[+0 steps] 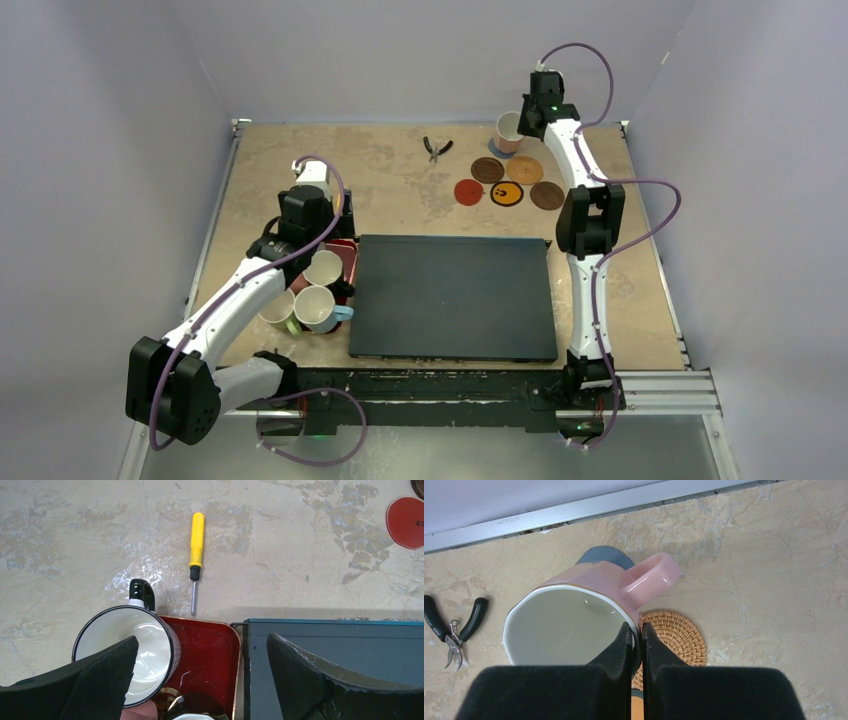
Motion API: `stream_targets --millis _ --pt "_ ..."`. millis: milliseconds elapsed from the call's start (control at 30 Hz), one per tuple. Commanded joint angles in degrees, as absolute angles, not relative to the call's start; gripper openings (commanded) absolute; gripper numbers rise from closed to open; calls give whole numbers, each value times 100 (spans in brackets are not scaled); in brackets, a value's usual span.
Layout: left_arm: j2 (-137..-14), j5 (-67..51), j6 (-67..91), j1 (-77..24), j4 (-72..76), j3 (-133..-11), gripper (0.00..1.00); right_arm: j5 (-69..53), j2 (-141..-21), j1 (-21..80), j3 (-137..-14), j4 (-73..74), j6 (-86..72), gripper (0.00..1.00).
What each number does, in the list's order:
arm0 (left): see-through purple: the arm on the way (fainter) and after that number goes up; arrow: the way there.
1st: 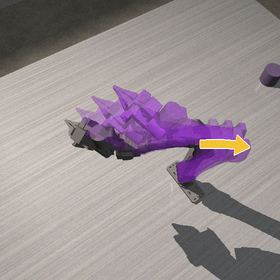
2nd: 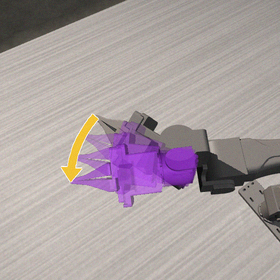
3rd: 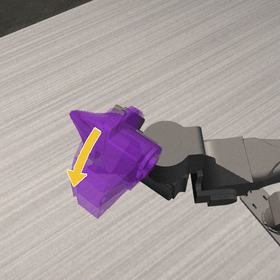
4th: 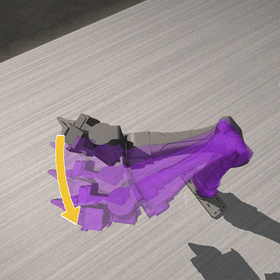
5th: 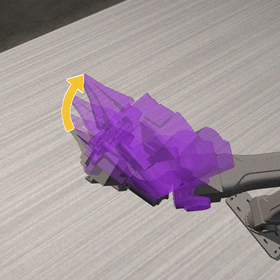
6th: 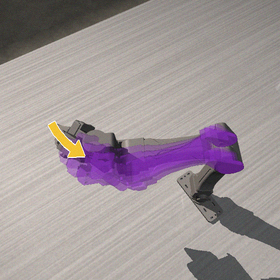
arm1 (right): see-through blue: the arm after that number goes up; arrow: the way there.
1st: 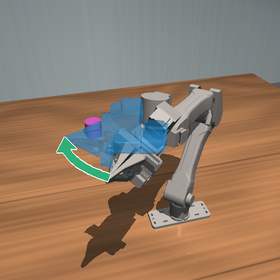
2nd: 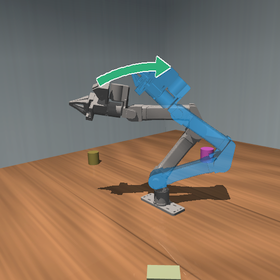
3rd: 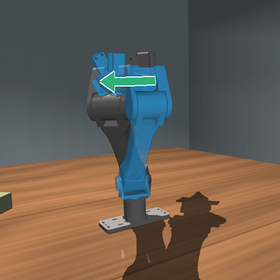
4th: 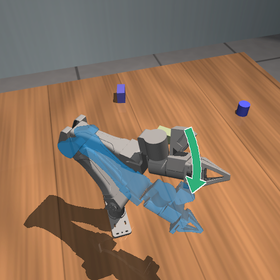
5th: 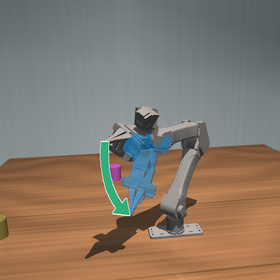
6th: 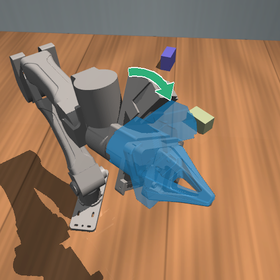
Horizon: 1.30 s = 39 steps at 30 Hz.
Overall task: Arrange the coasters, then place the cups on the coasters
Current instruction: Place the cup on the coaster.
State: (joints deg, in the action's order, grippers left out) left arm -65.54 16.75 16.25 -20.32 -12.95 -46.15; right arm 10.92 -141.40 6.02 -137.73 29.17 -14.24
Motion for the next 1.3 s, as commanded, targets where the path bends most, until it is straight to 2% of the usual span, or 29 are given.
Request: stream_targets --millis 0,1167,1267 --pt "-6407 1705 1529 -2005 -1136 -4604 94 1130 -14001 571 -13940 2329 -1424 0" --pt "-6425 1652 1527 -2000 -1134 -4631 94 1098 -14146 563 -13799 2394 -1431 0" --pt "-6434 1652 1521 -2006 -1134 -4632 94 1072 -14109 563 -13807 2376 -1423 10"
